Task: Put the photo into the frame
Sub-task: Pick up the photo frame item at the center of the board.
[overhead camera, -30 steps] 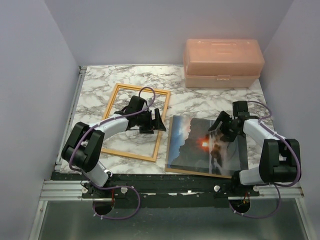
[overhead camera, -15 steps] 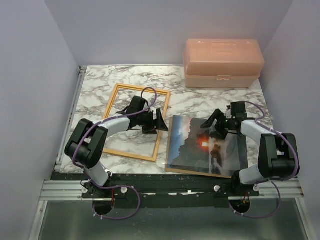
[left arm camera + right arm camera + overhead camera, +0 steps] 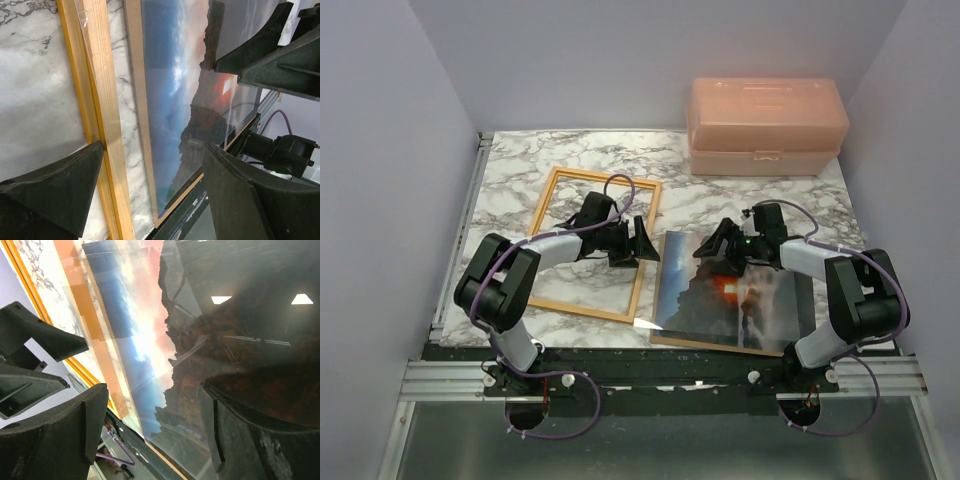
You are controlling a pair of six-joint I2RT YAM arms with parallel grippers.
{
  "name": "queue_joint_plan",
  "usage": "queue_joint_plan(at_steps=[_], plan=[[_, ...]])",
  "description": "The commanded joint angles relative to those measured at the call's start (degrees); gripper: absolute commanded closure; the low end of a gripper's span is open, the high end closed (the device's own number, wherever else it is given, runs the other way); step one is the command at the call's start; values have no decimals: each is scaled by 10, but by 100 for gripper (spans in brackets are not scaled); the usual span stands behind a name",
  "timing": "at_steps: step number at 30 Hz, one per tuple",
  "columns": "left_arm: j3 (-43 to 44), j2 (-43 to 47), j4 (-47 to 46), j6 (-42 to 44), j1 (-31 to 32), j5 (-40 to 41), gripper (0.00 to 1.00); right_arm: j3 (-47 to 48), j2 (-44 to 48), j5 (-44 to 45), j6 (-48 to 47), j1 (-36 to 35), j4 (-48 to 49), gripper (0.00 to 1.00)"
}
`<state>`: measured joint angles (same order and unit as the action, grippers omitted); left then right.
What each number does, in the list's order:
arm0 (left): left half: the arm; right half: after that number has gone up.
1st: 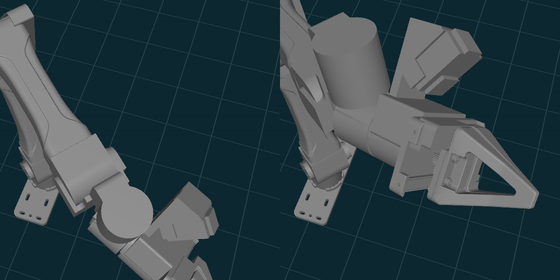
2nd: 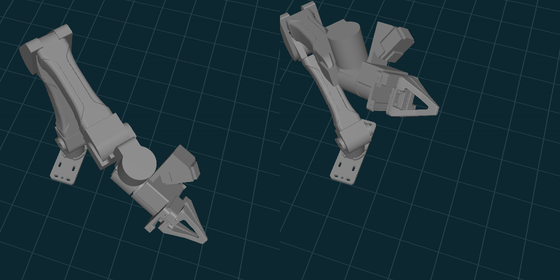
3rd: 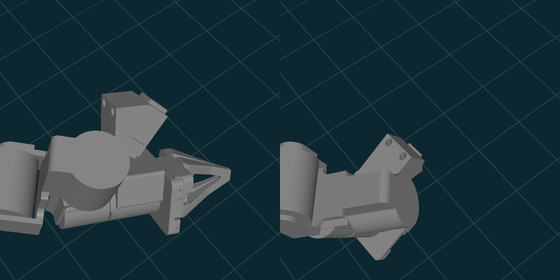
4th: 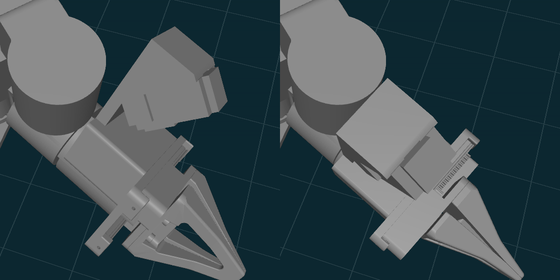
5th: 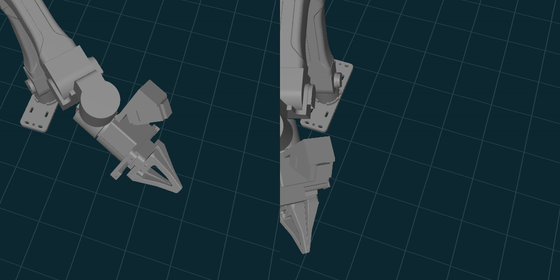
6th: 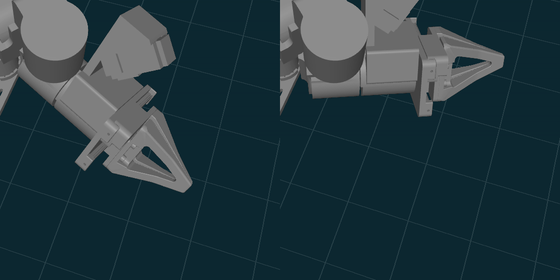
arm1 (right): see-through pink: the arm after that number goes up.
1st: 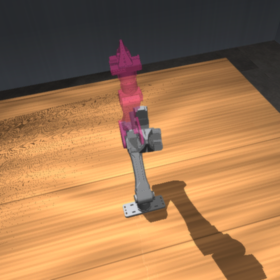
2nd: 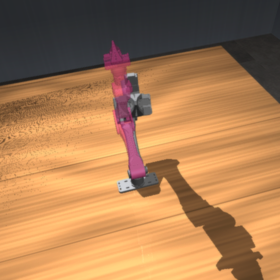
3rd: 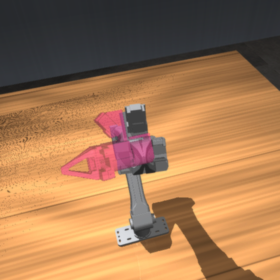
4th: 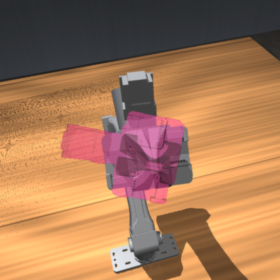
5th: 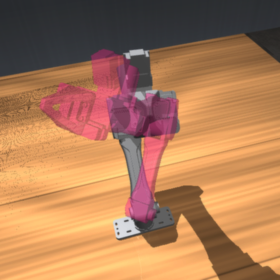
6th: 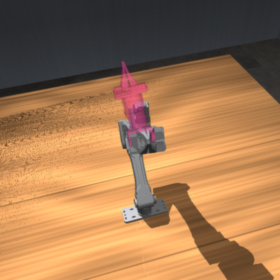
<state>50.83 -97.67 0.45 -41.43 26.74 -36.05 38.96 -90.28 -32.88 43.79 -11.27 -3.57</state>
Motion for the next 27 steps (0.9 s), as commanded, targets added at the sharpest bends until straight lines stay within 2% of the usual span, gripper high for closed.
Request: queue_joint_plan(at_steps=[1,5,15,23,27], plan=[[20,-12,-5,-3,-4,2,20,-34,-43,58,-8,-25,-71,20],[48,-28,-9,-8,-20,9,20,-34,-34,57,-12,-25,-77,20],[145,-114,-19,-6,-50,-34,23,-32,-37,46,-21,-25,-78,20],[167,-157,-38,-7,-57,-65,24,-26,-34,41,-26,-25,-83,20],[159,-149,-56,-14,-57,-71,24,-26,-33,39,-28,-25,-85,20]])
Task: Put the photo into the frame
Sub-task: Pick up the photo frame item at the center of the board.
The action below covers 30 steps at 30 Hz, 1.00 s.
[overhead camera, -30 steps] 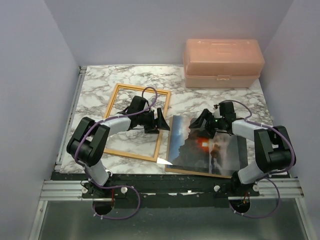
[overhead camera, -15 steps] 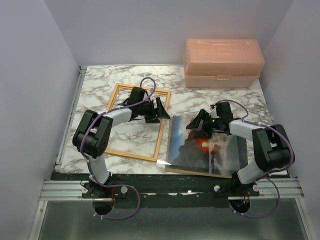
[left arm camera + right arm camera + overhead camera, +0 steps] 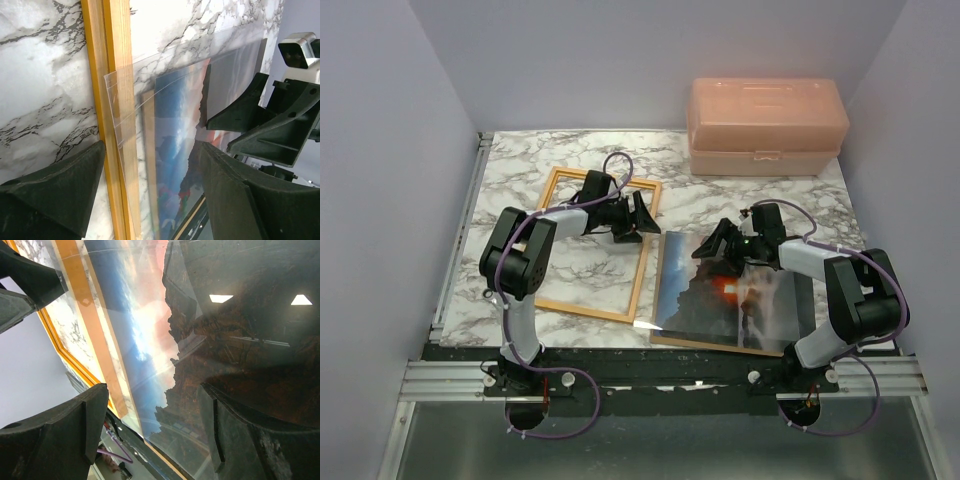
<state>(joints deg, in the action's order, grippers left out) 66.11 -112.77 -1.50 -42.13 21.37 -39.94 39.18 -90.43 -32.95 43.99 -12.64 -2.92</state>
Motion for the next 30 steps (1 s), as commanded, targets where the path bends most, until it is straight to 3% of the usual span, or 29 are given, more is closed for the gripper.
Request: queue_joint_plan(at_steps=[1,16,25,30], plan=[[0,7,-45,-9,-4,-35,25,-29,-30,39,-30,-12,-91,20],[-55,51,-138,-47,-4,-77,29,-30,-31,29,-33,-11,-86,20],[-62,22,-161,-61,0,-94,30,-26,-27,22,-35,-12,-89,20],[-62,2,-158,-59,4,-94,36,-22,-20,16,-34,-11,-89,20]])
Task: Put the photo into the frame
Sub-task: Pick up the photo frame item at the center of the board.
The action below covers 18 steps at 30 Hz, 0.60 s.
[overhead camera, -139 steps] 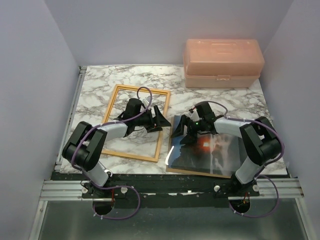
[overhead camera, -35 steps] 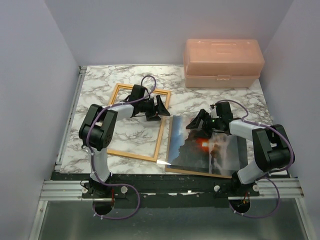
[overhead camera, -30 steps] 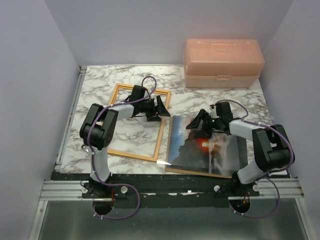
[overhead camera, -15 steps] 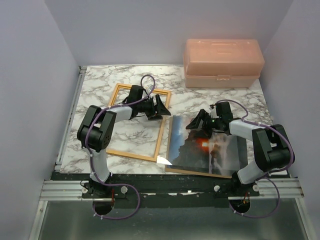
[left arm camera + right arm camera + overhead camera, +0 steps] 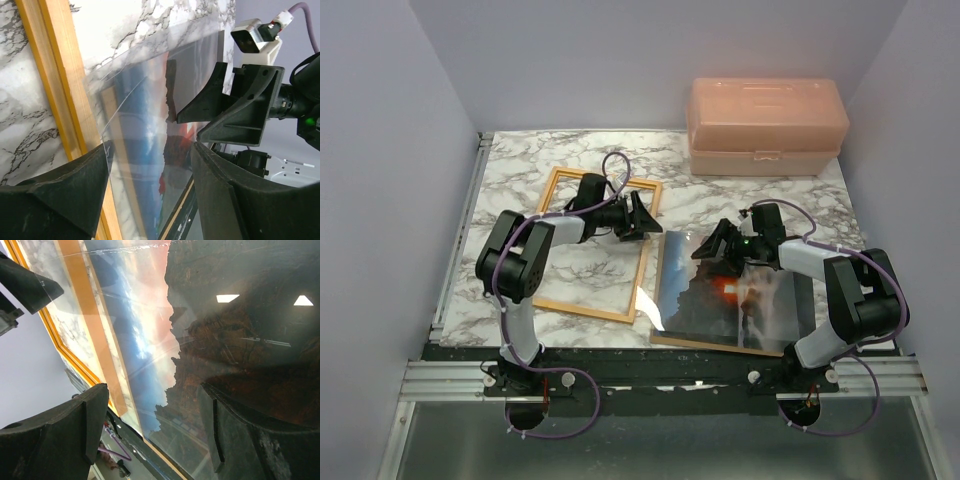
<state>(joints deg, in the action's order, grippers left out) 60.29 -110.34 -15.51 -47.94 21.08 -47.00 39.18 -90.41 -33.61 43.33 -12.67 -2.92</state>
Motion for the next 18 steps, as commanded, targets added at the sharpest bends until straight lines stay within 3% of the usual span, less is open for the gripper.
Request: queue_joint_plan(at_steps=[1,6,9,13,18], plan=[[-2,-26,-15,1,8,-23,37,-22,-18,21,-27,-11,-91,20],[13,-35,28,31,22,-7,47,-20,-12,14,-27,-11,-91,20],[19,-34,55,50,29,5,67,-19,-6,6,-27,-11,-91,20],[1,-18,45,49,30,8,86,-20,17,-15,-27,-11,-87,19],[-21,25,30,38,30,0,96,-12,77,-18,-29,-11,-102,14]])
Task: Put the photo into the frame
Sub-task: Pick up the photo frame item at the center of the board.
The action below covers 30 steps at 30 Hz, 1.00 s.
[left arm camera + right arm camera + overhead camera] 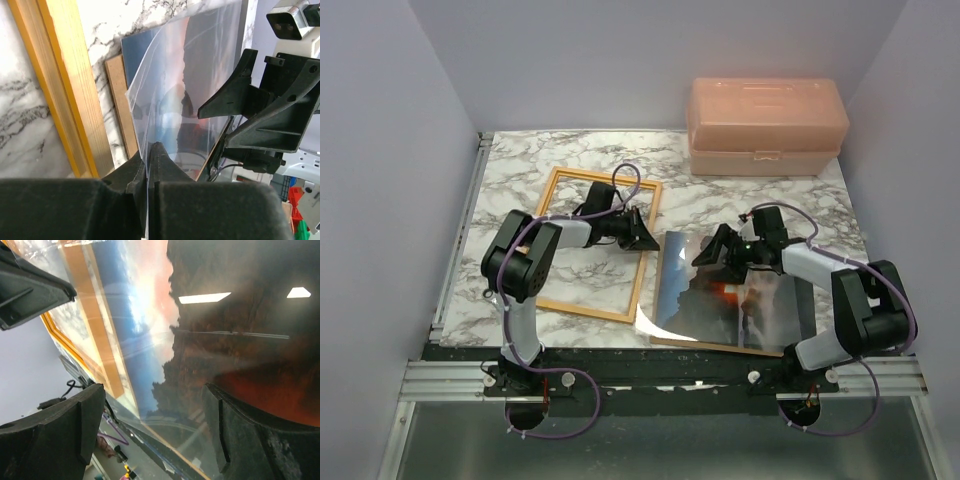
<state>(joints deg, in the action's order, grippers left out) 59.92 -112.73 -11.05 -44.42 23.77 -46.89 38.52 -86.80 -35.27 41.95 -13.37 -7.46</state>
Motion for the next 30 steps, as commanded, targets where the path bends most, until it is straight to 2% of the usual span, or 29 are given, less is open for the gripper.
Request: queue_joint_plan(at_steps=[1,7,17,25,30], plan=[[-24,60,-19,-3,2,-4,98,-2,54,-1,-16,-4,-63,13],[-61,139,-30,-19,-3,-3,100,22,129,12,-28,-4,-104,1],[-162,248,-62,-43,-69,-8,100,28,203,13,-12,-4,-122,0],[-257,333,-69,-45,-166,-14,100,13,223,5,-2,-4,-121,0],[-281,376,-37,-25,-216,-36,100,-7,230,-5,7,-4,-107,0]])
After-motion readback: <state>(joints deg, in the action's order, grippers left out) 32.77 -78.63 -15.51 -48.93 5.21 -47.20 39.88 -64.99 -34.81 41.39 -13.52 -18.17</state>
